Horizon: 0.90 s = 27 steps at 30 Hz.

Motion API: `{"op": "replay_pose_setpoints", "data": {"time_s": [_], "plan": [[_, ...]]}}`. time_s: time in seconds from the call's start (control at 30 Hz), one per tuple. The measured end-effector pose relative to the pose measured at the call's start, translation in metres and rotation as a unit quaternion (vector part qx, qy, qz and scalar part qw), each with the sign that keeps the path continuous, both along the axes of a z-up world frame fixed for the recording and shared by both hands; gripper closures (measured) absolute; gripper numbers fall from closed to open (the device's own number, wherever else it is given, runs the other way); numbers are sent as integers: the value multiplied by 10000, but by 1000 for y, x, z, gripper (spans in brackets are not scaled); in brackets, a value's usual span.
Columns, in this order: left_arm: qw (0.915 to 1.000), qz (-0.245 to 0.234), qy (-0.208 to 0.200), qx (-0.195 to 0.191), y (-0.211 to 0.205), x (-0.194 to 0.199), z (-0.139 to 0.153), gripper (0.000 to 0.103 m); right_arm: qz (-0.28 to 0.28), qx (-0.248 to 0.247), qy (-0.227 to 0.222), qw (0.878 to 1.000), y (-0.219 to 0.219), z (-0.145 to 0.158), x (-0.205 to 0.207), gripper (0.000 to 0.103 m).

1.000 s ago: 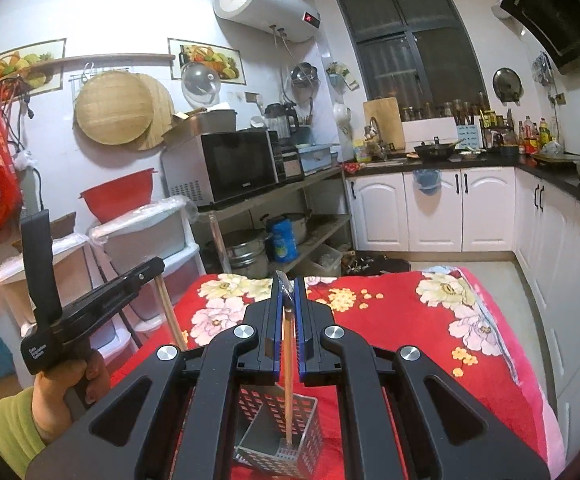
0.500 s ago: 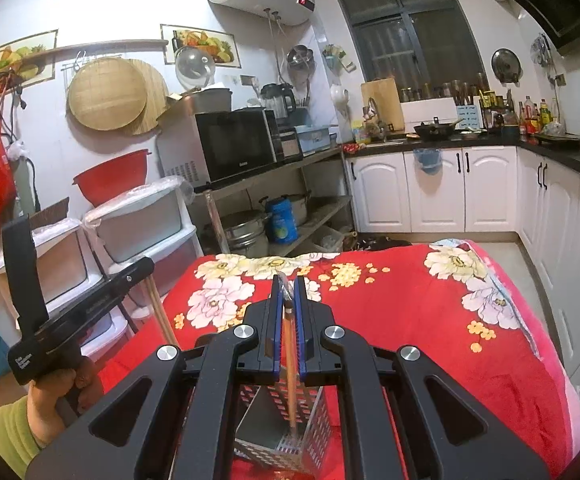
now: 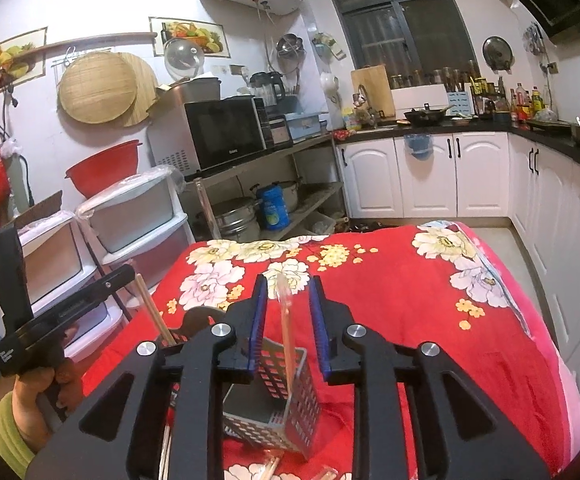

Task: Organize utensils
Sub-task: 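Open both tools to drop the chopsticks into the caddy slots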

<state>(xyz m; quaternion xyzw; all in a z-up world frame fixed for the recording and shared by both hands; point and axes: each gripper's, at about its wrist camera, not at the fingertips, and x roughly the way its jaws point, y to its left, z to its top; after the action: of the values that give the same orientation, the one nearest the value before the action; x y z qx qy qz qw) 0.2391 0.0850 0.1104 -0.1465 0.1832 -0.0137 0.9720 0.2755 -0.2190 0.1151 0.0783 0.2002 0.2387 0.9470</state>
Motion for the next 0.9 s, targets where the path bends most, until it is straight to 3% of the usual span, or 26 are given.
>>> {"op": "replay_pose_setpoints", "data": {"time_s": [0.07, 0.27, 0.53, 0.83, 0.9], "plan": [[10000, -17, 52, -32, 2, -4, -2, 74, -7, 1, 25, 10000, -2, -1, -2, 70], [9995, -88, 223, -199, 8, -17, -11, 57, -18, -37, 100, 9999, -6, -7, -12, 62], [9984, -193, 391, -367, 11, -33, -24, 32, -2, -151, 183, 9997, -11, -19, -27, 57], [9979, -296, 469, -318, 8, -57, -37, 12, 93, -295, 317, 9990, -12, -34, -49, 52], [9978, -298, 499, -315, 7, -63, -40, 12, 132, -338, 351, 9987, -11, -38, -55, 51]]}}
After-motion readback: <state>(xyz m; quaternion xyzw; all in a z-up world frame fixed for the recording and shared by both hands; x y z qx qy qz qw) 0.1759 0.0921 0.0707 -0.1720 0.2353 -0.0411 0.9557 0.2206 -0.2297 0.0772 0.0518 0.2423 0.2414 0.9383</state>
